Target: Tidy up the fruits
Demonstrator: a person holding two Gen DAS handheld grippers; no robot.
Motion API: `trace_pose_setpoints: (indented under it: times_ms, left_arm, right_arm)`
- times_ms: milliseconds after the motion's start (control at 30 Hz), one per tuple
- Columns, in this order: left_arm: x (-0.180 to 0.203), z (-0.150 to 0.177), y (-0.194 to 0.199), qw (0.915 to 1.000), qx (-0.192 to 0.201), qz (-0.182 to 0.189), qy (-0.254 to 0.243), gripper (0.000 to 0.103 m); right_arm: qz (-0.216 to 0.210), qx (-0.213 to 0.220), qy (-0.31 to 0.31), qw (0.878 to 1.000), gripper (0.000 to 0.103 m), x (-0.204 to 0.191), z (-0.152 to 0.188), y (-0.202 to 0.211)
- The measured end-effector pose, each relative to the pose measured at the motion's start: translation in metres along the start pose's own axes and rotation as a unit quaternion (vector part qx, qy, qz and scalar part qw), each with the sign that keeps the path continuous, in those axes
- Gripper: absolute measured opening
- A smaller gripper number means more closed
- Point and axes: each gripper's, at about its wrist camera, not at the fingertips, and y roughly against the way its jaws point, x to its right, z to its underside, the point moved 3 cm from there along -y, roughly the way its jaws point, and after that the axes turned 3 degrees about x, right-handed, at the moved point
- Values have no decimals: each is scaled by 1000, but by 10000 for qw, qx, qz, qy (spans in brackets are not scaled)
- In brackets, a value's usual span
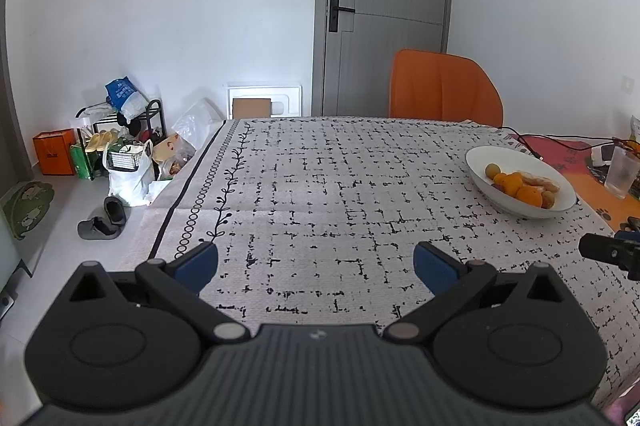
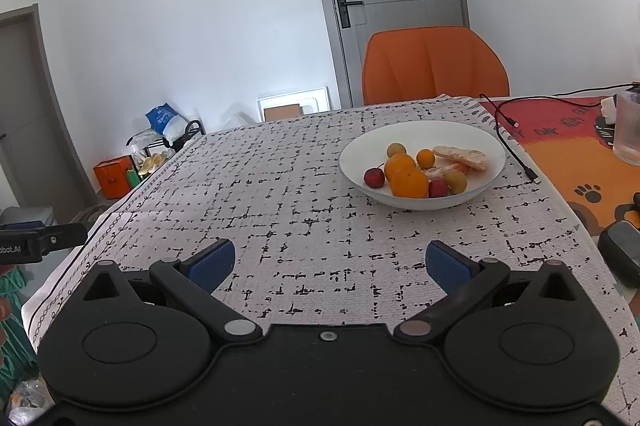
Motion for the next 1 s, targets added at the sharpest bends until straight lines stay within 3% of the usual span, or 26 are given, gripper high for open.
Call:
trace_pose_setpoints:
  times_ms: [1000]
  left_arm:
    - [1,1,0,10000,-42,63,-37,103]
  right_arm:
    - [14,-28,0,10000,103,1,1,-1]
